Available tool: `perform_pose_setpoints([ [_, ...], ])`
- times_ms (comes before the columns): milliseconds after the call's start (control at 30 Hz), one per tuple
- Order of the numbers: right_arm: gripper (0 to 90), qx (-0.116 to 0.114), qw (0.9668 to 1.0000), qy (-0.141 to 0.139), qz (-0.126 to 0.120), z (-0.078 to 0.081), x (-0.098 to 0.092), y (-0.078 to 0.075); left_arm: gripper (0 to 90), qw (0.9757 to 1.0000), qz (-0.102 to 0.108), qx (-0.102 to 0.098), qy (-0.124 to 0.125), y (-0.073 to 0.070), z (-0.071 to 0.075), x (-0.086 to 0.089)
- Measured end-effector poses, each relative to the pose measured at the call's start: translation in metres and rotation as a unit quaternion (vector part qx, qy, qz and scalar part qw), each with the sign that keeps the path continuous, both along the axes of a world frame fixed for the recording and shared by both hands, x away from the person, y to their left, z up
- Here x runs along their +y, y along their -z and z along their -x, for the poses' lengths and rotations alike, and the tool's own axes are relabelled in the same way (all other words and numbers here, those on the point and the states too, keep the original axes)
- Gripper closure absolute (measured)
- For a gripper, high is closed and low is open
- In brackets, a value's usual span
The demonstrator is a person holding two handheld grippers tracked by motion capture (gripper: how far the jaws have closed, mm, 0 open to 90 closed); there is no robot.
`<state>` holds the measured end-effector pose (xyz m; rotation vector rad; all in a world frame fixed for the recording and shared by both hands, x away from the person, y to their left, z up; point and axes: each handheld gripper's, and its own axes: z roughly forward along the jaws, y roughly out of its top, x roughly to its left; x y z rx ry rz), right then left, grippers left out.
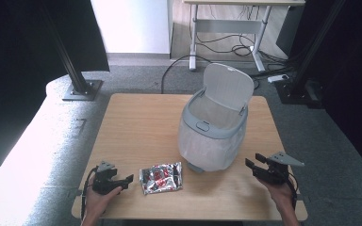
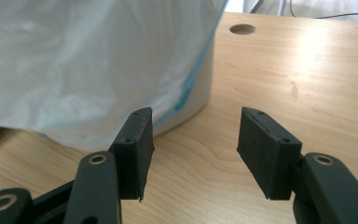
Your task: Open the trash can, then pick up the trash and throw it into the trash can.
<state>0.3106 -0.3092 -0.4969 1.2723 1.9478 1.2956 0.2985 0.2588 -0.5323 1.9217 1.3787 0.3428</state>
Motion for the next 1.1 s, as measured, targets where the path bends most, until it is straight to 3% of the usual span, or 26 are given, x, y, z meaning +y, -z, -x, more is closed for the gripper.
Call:
perform_pose_setpoints([
  [300,41.2,0.011,0.9999,0.006,0.008,0.000,0.003,0.012,20.0,1.0000,-0.001,-0.001,0.004,-0.001,0.001,0.000],
  [667,41.4,0.016,0.9997,0.009,0.015,0.002,0.003,0.016,20.4,0.9999,0.006,-0.010,0.008,-0.005,0.004,-0.002],
  [900,41.8,0.019,0.9997,0.011,0.011,0.003,0.001,0.017,21.9,0.9993,0.015,-0.010,0.032,-0.007,0.006,-0.011],
  [1100,42.1,0.030,0.9993,0.015,0.019,0.001,0.003,0.022,24.8,0.9987,0.012,-0.013,0.048,-0.006,0.006,-0.022],
])
